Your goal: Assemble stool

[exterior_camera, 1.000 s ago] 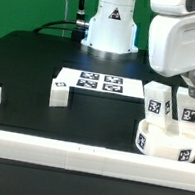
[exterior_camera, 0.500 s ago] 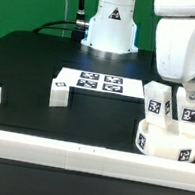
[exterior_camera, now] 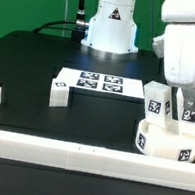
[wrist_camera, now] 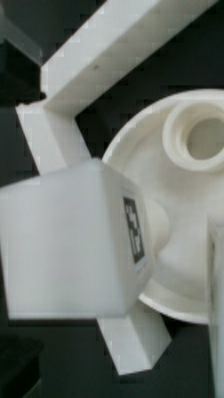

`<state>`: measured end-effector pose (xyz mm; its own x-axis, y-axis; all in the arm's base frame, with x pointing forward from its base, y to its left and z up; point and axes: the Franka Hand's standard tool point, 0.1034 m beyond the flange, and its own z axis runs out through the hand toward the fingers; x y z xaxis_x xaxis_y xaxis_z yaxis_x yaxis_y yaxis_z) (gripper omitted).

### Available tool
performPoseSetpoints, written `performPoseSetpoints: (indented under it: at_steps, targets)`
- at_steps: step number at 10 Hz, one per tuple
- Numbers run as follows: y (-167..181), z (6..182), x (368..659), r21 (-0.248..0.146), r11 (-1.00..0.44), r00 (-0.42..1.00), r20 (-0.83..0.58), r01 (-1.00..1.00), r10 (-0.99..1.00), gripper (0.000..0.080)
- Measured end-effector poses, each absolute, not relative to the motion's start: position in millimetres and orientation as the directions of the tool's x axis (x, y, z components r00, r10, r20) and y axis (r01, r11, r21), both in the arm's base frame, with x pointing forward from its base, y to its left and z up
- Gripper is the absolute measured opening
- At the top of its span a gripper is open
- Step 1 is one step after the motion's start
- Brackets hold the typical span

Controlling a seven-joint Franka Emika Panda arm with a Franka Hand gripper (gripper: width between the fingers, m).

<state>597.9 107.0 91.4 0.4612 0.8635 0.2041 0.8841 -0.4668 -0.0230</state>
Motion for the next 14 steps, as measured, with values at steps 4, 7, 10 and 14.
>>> performPoseSetpoints:
  at_steps: [4,7,10,14]
  targets:
    - [102.3,82.3,594.6,-0.038,-0.479,0.477,0.197,0.877,0.857,0.0648]
    - [101.1,82.0,594.7,-0.040,-0.486,0.484,0.196,0.873,0.853,0.0387]
    - [100.8,81.8,594.6,-0.056,-0.551,0.550,0.194,0.833,0.812,0.0337]
    - [103.0,80.4,595.7,-0.121,-0.792,0.799,0.165,0.599,0.579,0.0338]
